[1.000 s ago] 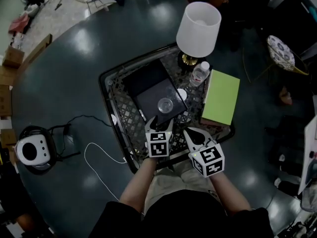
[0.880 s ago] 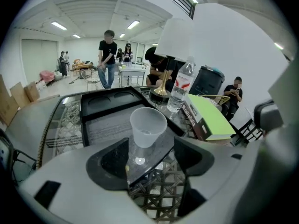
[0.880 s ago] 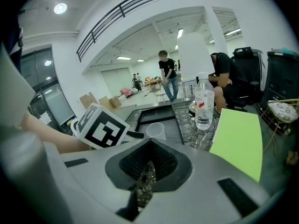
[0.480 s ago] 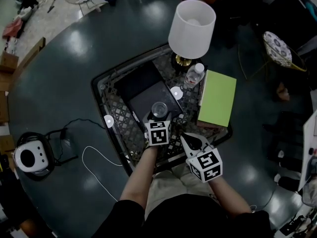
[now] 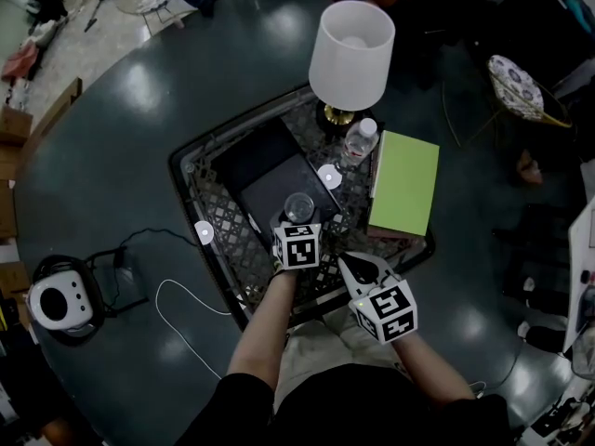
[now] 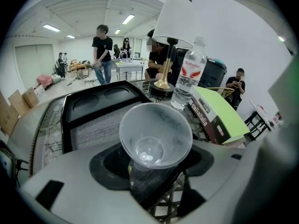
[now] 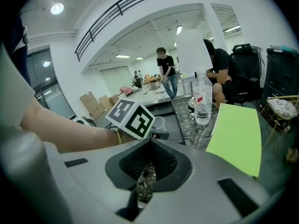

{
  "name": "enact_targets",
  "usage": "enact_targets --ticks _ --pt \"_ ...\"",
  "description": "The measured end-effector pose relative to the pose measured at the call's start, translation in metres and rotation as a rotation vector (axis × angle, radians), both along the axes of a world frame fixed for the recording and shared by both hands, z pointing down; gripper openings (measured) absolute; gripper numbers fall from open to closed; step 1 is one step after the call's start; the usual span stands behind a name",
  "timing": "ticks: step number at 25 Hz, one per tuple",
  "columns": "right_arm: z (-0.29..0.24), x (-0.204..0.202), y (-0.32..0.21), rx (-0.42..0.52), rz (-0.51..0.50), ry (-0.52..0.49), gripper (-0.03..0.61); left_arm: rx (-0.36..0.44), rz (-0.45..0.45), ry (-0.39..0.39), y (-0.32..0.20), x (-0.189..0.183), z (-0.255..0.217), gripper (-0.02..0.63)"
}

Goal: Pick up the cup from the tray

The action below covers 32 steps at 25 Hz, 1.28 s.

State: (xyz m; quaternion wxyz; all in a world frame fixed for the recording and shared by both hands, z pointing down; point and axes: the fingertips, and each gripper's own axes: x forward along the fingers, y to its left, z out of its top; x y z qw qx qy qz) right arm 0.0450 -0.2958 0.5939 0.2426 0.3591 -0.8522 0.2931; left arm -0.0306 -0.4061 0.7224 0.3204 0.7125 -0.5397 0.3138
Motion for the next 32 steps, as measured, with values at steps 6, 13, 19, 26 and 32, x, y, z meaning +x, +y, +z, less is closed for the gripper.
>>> enact_targets --ticks 6,13,19,26,32 --pt "-0.006 -0.007 0.001 0.018 -0.001 -0.007 0.011 0.018 -0.005 0.021 0.007 -0.003 -0.016 0.290" --pt "-0.013 -0.014 0.005 0.044 0.002 -0.010 0.011 0.035 0.006 0.027 0.023 -0.010 -0.037 0.288" --pt "-0.023 -0.017 0.009 0.071 0.006 -0.011 0.011 0.038 0.026 0.042 0.046 -0.016 -0.056 0.288" --pt "-0.030 -0.020 0.018 0.091 0.005 -0.012 0.011 0.082 0.040 0.070 0.080 -0.018 -0.088 0.288" --pt "-0.036 -0.025 0.029 0.106 -0.003 -0.013 0.011 0.098 0.046 0.115 0.116 -0.019 -0.120 0.288"
